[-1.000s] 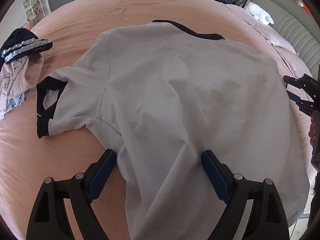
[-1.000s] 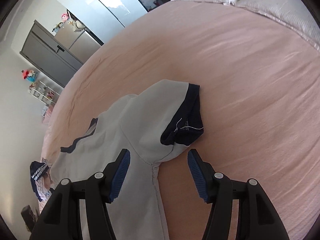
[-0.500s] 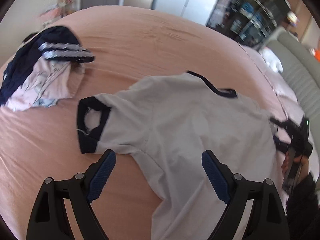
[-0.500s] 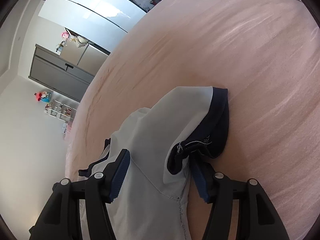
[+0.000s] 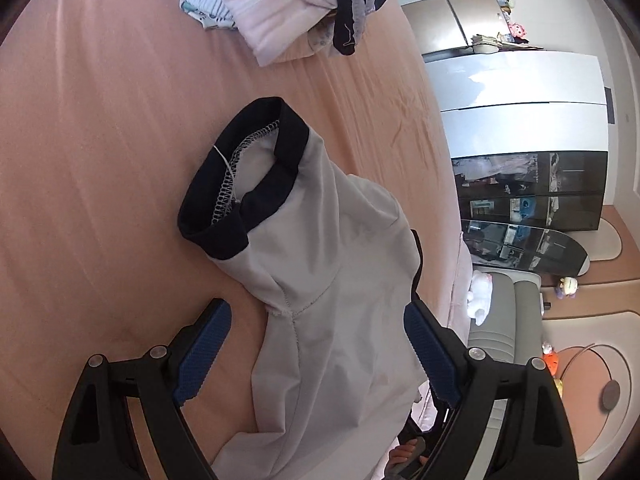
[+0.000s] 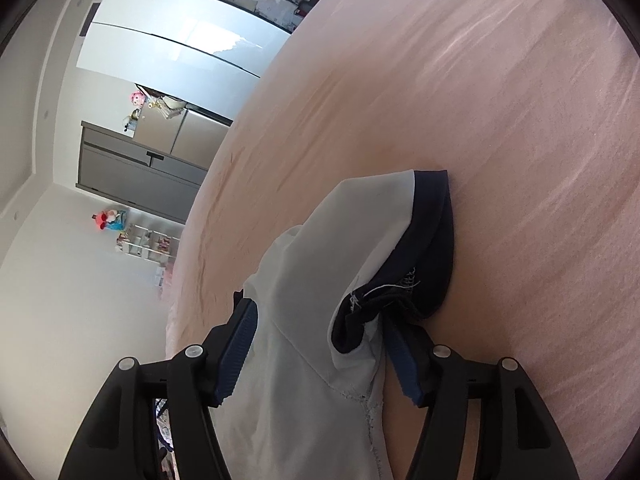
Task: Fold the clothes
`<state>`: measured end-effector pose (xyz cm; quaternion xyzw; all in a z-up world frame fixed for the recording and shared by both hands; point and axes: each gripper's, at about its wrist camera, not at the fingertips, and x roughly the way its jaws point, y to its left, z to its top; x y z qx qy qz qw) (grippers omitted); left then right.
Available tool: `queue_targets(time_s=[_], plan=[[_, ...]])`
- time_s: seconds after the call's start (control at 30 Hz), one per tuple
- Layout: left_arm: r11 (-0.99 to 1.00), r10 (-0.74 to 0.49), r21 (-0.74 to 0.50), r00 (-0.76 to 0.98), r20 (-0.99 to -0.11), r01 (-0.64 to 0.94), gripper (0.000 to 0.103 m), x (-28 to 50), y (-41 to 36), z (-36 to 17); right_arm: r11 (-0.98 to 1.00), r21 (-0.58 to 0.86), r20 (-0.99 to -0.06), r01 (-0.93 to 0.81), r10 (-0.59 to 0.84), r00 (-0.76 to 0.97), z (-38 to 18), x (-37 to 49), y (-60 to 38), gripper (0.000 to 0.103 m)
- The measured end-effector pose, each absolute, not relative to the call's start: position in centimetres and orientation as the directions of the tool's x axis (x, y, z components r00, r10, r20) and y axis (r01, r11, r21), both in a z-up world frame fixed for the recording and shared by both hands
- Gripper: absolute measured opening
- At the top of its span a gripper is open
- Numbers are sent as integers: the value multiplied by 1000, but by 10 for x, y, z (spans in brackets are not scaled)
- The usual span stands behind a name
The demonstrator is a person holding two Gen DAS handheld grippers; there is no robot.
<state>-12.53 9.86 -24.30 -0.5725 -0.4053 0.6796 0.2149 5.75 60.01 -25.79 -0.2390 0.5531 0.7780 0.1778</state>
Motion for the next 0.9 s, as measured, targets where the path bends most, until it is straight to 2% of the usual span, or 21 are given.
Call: queue_targets(time_s=[0.17,0.53,0.77,0.83,0.87,0.9], plan=[[-580,734,-793,-302,-609,189,103,-142,115,-242,-327,770,-576,-548,13,-817,-258,50,602,68],[-667,636,-738,-438,-635,101,103,-136,137,-238,-378,752,-573,-540,33,-819,-258,47,599,69],[-610,665,-780,-446,-599,139,103,-142,128,-244,-361,766,-561,-532,30,-828,-258,49,601,68],[-609,654,-776,-451,-608,162,95,-143,126,-243,-368,760,-564,-535,35,-825,-257,51,600,67],[-617,641,-767,-453,-620,176,78,-142,125,-243,-377,749,-574,-544,39,-818,-257,49,599,65],[-630,625,-753,-450,-638,192,45,-142,124,-243,-381,740,-584,-554,43,-811,-257,48,598,62]])
